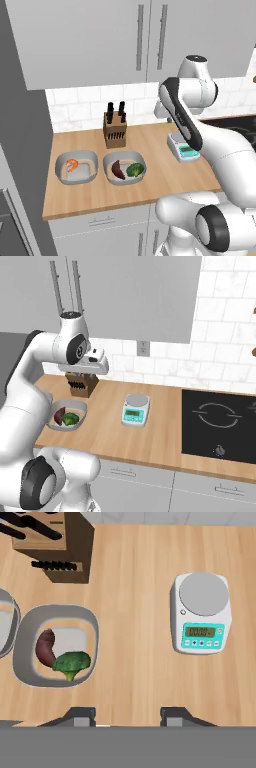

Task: Take the meat container that has the shrimp and place it on the second highest rack of the freezer. Then take the vegetable container that has the potato and broccoli and place it on the highest rack of the freezer.

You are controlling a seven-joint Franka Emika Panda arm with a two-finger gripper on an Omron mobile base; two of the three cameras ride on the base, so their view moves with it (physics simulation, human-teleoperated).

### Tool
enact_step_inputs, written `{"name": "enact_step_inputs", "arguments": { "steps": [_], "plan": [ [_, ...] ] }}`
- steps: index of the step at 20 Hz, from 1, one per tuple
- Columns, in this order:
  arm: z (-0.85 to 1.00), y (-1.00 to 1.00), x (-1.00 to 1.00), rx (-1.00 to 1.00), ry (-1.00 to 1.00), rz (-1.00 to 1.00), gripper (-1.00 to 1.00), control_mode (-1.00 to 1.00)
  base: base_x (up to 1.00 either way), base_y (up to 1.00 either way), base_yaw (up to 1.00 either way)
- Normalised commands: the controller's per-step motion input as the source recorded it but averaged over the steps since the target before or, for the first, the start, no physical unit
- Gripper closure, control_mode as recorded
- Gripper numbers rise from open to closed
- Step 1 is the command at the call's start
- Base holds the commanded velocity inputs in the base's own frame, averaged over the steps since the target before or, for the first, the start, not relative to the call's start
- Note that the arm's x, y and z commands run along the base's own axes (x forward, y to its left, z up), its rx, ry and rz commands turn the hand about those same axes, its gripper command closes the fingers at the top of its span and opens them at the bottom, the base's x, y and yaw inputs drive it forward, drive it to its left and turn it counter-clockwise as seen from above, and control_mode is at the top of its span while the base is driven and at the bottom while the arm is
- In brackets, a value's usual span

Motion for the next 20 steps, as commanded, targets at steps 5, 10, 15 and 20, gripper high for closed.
{"name": "enact_step_inputs", "arguments": {
  "steps": [5,10,15,20],
  "plan": [
    [-0.07,0.44,-0.73,-0.03,0.02,0.11,-1.00,-1.00,0.00,0.00,0.00],
    [-0.36,0.96,-0.92,-0.04,0.03,0.39,-1.00,-1.00,0.00,0.00,0.00],
    [-0.91,0.79,-0.07,0.00,0.03,0.81,-1.00,-1.00,0.00,0.00,0.00],
    [-0.92,0.46,0.18,0.00,0.01,0.83,-1.00,-1.00,0.00,0.00,0.00]
  ]
}}
